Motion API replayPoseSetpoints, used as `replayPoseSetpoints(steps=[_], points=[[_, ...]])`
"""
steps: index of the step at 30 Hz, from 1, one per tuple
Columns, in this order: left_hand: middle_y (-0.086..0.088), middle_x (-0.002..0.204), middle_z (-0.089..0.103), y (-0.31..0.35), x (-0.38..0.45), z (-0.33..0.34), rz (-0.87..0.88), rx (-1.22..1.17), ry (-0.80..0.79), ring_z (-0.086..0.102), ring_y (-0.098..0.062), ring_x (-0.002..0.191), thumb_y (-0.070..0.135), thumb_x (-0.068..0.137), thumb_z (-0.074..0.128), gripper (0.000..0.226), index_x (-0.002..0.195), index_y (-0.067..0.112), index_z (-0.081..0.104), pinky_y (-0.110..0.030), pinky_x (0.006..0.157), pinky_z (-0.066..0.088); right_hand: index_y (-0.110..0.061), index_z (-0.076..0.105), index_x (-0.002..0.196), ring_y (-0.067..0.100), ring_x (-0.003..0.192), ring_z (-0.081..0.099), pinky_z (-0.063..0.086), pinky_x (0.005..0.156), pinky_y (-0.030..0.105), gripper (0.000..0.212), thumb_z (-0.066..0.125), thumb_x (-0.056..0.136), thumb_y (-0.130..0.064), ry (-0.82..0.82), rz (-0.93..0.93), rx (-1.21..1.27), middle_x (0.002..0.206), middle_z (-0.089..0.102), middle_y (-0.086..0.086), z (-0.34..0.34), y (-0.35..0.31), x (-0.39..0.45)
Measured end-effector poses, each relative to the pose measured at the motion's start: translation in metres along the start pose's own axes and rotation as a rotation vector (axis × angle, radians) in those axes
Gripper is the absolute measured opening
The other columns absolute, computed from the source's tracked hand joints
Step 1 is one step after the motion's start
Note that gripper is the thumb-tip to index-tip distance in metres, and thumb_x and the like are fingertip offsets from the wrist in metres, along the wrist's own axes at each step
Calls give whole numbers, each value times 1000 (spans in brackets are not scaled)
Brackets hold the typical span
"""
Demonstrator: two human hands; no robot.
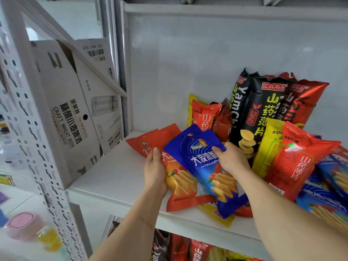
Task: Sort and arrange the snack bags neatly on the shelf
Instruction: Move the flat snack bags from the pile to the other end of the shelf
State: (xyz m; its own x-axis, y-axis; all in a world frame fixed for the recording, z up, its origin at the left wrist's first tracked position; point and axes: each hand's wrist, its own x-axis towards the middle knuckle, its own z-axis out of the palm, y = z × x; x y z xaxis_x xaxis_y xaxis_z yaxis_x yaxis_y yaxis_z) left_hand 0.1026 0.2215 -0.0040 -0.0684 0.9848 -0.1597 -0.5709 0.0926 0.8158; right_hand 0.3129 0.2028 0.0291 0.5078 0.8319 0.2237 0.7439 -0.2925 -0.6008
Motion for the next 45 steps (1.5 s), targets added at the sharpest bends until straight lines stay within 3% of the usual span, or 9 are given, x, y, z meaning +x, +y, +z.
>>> replayPoseSetpoints(steps=[3, 6, 12, 17, 23, 28, 35, 40, 45], points=[[9, 103, 72, 4, -5, 8, -6, 34, 3, 71, -2, 87, 63, 94, 52, 43, 116, 29, 64, -23, 79, 58, -14, 55, 115, 30, 100, 63, 43, 70, 33, 43, 50, 95, -52, 5, 58, -78, 109, 67, 7, 2, -6, -5], [2, 120, 72, 0, 5, 8, -60, 115, -111, 71, -19, 106, 94, 59, 58, 93, 127, 30, 63, -44, 97, 55, -10, 49, 124, 32, 110, 60, 39, 70, 32, 51, 45, 97, -53, 17, 124, -143, 121, 63, 11, 7, -9, -10], [-9, 122, 70, 4, -7, 13, 10, 110, -311, 72, -28, 105, 41, 66, 87, 82, 135, 21, 48, -51, 92, 58, -10, 46, 132, 32, 114, 59, 41, 74, 35, 65, 37, 95, -63, -28, 228, -112, 128, 60, 12, 15, -22, -20], [-19, 104, 76, 7, -11, 9, -81, 99, -369, 75, -31, 83, 8, 81, 76, 47, 125, 4, 60, -40, 67, 63, -11, 55, 115, 26, 91, 63, 46, 67, 32, 66, 40, 90, -70, -53, 244, 59, 111, 67, 7, 19, -23, -26], [-11, 70, 76, 20, -1, -1, -125, 233, -243, 72, -20, 54, -1, 88, 64, 16, 104, -4, 65, -26, 46, 56, -11, 59, 107, 18, 84, 59, 41, 64, 29, 54, 42, 95, -61, -165, 170, 294, 103, 66, 2, 13, -19, -32], [0, 50, 69, 38, 9, -17, -98, 272, -171, 65, -11, 39, -3, 89, 62, 8, 95, 2, 63, -18, 35, 47, 5, 62, 102, 36, 105, 61, 45, 86, 40, 69, 36, 97, -59, -15, -10, 328, 105, 67, 21, -15, -7, -39], [-6, 65, 75, 42, 12, -36, -113, 276, -220, 70, -17, 50, 1, 90, 63, 19, 108, 4, 62, -24, 42, 54, -27, 45, 146, 23, 141, 37, 28, 115, 39, 68, 20, 96, -67, -129, 109, 237, 151, 44, 1, -42, 28, -53], [-19, 95, 76, 35, 7, -32, -133, 263, -285, 75, -25, 66, 5, 89, 65, 25, 114, 4, 63, -33, 54, 60, -13, 40, 147, 31, 137, 39, 31, 108, 36, 74, 8, 100, -59, -224, 254, 33, 149, 42, 17, -49, 30, -66], [-12, 79, 78, 27, -12, -25, -180, 263, -312, 75, -23, 61, 4, 95, 59, 16, 111, 6, 61, -31, 49, 59, -4, 43, 144, 34, 141, 33, 26, 113, 41, 79, 11, 100, -61, -198, 336, 66, 153, 36, 20, -40, 34, -63]])
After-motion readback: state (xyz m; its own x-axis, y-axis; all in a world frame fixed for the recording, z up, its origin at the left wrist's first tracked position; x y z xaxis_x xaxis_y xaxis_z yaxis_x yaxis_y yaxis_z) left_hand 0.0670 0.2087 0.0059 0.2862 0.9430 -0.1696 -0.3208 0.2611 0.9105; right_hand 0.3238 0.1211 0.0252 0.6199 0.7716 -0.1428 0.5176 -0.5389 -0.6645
